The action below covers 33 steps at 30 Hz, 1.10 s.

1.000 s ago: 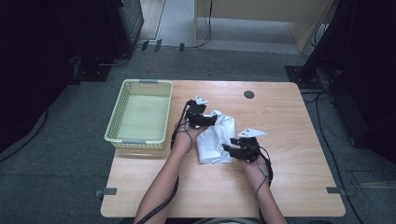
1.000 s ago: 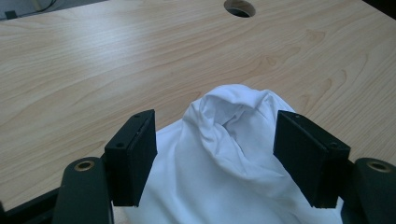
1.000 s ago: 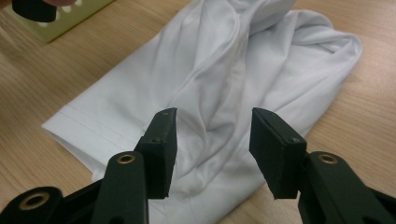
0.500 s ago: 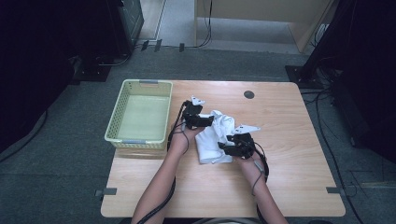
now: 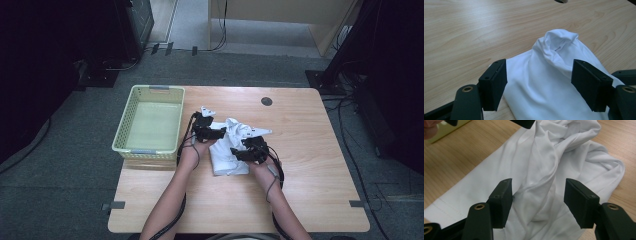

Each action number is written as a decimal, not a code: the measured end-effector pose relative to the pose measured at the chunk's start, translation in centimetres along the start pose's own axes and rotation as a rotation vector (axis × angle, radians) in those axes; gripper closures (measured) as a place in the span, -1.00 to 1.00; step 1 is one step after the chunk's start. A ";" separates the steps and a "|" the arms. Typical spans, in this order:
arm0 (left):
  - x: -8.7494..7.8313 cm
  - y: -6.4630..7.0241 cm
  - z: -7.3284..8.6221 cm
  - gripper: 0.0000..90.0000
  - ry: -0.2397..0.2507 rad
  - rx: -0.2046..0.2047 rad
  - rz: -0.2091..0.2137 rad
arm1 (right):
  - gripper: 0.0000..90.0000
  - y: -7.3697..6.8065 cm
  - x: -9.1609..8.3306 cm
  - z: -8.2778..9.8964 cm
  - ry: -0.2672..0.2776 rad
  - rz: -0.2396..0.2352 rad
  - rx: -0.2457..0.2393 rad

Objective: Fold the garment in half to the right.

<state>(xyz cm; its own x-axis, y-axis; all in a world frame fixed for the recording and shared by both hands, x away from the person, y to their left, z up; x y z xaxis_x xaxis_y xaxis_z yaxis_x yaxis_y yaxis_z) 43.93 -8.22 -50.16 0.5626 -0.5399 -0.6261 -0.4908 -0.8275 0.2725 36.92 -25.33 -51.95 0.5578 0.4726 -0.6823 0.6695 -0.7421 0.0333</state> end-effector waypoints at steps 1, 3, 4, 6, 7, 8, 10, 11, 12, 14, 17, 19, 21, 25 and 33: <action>0.0 -0.1 0.1 -0.35 0.003 -0.006 0.000 | -0.09 0.1 0.1 0.0 -0.004 0.005 -0.005; 0.1 -0.2 0.2 -0.35 0.001 -0.011 -0.004 | -0.09 0.3 0.4 -0.1 -0.012 0.010 -0.009; 0.1 -0.3 0.3 -0.35 0.001 -0.013 -0.007 | -0.09 0.4 0.5 -0.1 -0.015 0.014 -0.012; 0.2 -0.4 0.5 -0.35 0.003 -0.020 -0.010 | -0.09 0.5 0.7 -0.1 -0.024 0.019 -0.011; 0.2 -0.5 0.6 -0.35 0.002 -0.019 -0.012 | -0.09 0.6 0.7 0.0 -0.026 0.022 -0.011; 0.2 -0.6 0.7 -0.35 0.005 -0.024 -0.011 | -0.09 0.8 0.7 0.0 -0.026 0.026 -0.013; 0.3 -0.7 0.9 -0.35 0.006 -0.032 -0.012 | -0.09 0.9 0.7 0.0 -0.027 0.031 -0.010; 0.3 -0.8 1.1 -0.35 0.005 -0.034 -0.013 | -0.09 1.0 0.7 0.1 -0.028 0.033 -0.012; 0.4 -0.8 1.2 -0.35 0.004 -0.036 -0.013 | -0.10 1.0 0.6 0.1 -0.030 0.036 -0.015; 0.6 -0.9 1.5 -0.35 0.003 -0.035 -0.016 | -0.11 1.2 0.6 0.2 -0.028 0.041 -0.017; 0.9 -1.0 1.8 -0.35 -0.001 -0.039 -0.023 | -0.11 1.3 0.5 0.5 -0.033 0.045 -0.012; 1.1 -1.1 2.0 -0.35 -0.006 -0.039 -0.027 | -0.11 1.5 0.5 0.7 -0.032 0.046 -0.004; 1.4 -1.3 2.2 -0.35 -0.013 -0.038 -0.033 | -0.11 1.6 0.4 0.9 -0.028 0.047 0.014; 1.9 -1.6 2.6 -0.35 -0.027 -0.030 -0.049 | -0.11 1.7 0.3 1.3 -0.030 0.051 0.021; 2.4 -2.1 2.9 -0.35 -0.037 -0.021 -0.065 | -0.11 2.3 -0.7 2.3 -0.031 0.062 0.036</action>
<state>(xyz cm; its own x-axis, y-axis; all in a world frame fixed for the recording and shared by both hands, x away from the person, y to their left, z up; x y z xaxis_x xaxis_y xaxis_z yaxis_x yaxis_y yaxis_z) 44.32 -7.33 -54.34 0.5678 -0.4790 -0.6694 -0.4399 -0.8639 0.2451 36.97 -28.49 -53.13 0.5814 0.4108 -0.7023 0.6162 -0.7859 0.0504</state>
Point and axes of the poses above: each handheld gripper's, and its own axes: x roughly forward along the jaws, z roughly out of its underside, y roughly to its right, the point moved 3 cm from there along x, roughly forward along the jaws, and after that the axes turned 9 degrees about -x, right-handed, at the moved point
